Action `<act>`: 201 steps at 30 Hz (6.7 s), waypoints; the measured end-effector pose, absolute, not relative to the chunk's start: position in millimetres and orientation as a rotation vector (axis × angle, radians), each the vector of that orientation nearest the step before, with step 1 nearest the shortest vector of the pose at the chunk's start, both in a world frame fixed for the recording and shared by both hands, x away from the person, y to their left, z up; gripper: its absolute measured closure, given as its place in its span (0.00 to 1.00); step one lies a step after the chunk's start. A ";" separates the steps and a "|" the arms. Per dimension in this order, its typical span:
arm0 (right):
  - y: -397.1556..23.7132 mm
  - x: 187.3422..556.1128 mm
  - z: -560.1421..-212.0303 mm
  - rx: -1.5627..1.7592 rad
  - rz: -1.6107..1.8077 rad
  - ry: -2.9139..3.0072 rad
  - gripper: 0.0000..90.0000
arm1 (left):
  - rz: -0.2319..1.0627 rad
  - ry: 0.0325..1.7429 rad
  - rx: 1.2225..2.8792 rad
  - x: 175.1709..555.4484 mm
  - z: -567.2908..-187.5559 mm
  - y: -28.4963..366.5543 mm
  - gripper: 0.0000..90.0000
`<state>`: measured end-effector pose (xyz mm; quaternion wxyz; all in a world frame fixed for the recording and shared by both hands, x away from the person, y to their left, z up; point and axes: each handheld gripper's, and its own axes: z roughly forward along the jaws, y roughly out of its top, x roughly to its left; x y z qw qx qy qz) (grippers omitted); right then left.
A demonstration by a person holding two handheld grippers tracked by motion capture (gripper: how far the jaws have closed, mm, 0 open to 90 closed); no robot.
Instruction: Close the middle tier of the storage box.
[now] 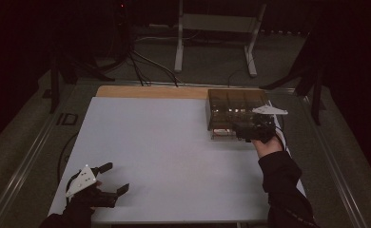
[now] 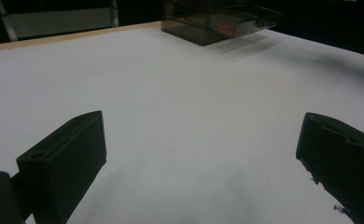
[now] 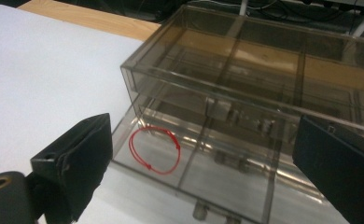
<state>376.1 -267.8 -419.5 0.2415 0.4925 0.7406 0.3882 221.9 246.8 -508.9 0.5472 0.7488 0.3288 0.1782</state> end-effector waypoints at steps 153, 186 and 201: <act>-304.7 354.7 -492.1 1.377 0.865 2.058 1.00 | 0.419 0.767 1.786 219.3 -506.3 242.8 0.04; -302.4 358.9 -494.4 1.386 0.857 2.072 1.00 | 0.421 0.768 1.788 219.0 -506.4 243.5 0.04; -301.7 361.4 -493.5 1.384 0.850 2.069 1.00 | 0.419 0.769 1.788 218.9 -506.6 243.5 0.04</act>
